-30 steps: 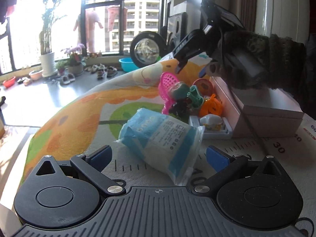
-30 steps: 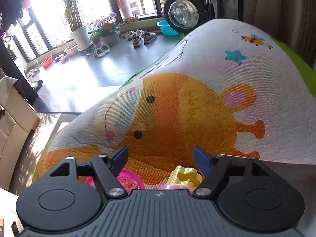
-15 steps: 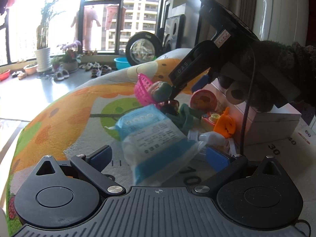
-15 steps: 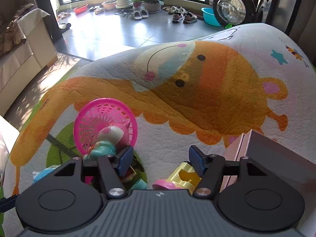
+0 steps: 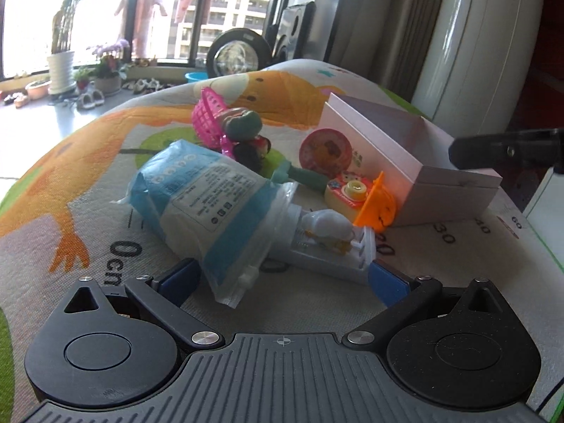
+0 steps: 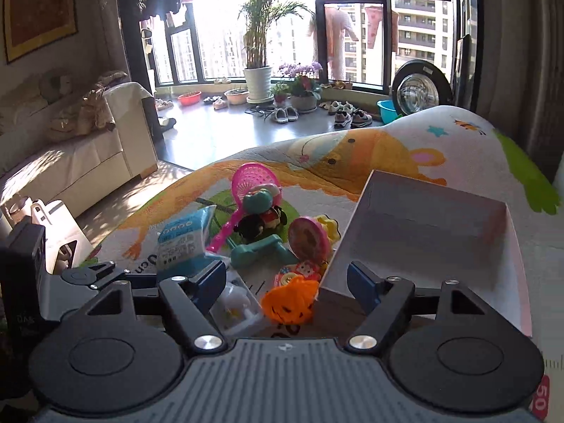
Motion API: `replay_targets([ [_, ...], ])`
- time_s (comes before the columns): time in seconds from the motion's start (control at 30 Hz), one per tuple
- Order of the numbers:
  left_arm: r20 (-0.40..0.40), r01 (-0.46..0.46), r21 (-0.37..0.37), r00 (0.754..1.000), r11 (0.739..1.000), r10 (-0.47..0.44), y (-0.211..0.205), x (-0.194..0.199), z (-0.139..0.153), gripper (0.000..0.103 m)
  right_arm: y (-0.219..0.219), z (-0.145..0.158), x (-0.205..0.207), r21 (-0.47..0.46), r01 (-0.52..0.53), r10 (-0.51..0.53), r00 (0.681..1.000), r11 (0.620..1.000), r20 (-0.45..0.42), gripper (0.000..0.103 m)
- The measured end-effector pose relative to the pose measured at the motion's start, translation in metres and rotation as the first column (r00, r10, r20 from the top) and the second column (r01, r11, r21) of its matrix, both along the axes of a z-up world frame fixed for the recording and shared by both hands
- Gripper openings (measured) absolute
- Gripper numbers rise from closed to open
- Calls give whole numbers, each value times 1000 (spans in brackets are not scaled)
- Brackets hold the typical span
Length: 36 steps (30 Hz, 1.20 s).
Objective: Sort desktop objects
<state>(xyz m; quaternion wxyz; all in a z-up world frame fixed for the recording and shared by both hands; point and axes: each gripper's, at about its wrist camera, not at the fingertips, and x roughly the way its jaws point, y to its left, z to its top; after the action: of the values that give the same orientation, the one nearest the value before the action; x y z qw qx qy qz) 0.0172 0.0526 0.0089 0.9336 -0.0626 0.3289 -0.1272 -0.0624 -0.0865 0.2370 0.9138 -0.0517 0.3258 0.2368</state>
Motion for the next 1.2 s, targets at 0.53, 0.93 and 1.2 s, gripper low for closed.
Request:
replay_targets([
  [0.53, 86, -100, 159, 993, 982, 87, -14, -44, 1, 103, -23, -44, -14, 182, 178, -182, 983, 967, 8, 73],
  [0.93, 132, 173, 236, 969, 956, -208, -29, -14, 1, 103, -92, -44, -46, 293, 307, -372, 906, 905, 200, 95],
  [1.2, -19, 220, 81, 976, 972, -219, -14, 15, -11, 103, -97, -80, -18, 337, 456, -509, 856, 824, 87, 95],
])
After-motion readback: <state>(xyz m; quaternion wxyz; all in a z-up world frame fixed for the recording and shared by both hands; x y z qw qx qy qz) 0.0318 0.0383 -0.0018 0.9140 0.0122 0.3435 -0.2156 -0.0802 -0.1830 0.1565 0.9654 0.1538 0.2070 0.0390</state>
